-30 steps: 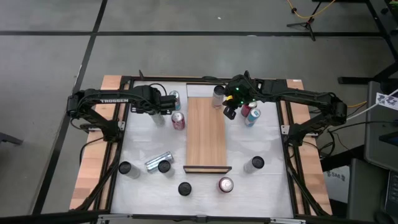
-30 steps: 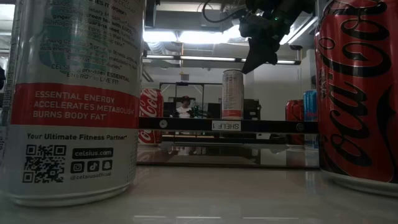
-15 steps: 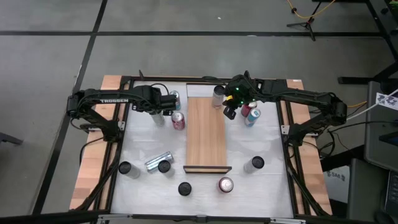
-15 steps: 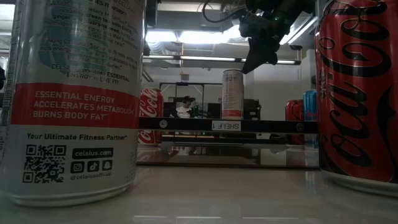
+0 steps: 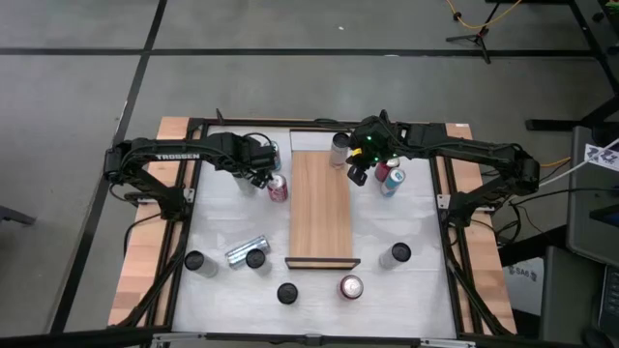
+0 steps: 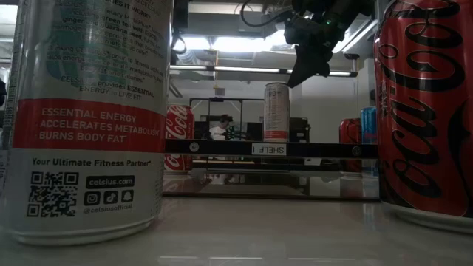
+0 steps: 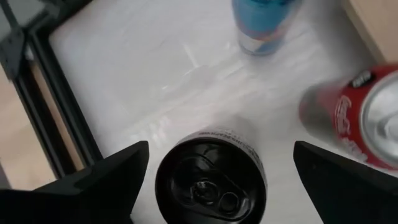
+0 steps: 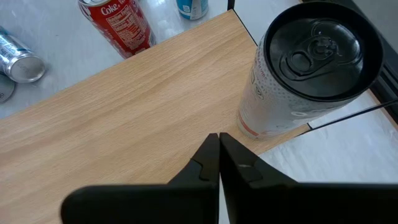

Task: Place canned beverage on shelf
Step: Put the white pink soda can on the shelf aligned with the other white pink soda can

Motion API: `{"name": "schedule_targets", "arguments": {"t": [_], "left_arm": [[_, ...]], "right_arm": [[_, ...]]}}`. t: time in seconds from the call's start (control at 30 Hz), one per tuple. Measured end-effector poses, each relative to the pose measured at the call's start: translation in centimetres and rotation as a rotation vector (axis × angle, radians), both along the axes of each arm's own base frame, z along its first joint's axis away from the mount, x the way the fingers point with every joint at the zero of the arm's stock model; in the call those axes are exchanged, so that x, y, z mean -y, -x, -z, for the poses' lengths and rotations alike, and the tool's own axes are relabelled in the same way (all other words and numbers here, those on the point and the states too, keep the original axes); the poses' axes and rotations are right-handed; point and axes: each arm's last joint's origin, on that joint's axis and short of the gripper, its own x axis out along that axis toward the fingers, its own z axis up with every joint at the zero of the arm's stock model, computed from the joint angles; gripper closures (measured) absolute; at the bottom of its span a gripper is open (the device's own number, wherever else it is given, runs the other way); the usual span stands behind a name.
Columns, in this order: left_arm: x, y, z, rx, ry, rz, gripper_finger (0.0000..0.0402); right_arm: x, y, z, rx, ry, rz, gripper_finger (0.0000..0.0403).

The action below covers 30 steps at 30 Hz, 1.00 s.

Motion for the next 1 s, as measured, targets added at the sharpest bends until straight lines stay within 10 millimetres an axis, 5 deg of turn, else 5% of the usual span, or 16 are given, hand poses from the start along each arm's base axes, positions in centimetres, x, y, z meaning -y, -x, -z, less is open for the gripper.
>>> {"name": "schedule_targets", "arguments": {"t": [0.23, 1.0], "left_arm": [[0.01, 0.0, 0.0, -0.044, 0.006, 0.111, 0.0011], [0.0, -0.27, -0.03, -0.001, -0.004, 0.071, 0.0011]], "right_arm": [[0.0, 0.0, 0.0, 0.0, 0.0, 0.0, 0.0402], [0.0, 0.0, 0.0, 0.0, 0.0, 0.0, 0.0402]]}}
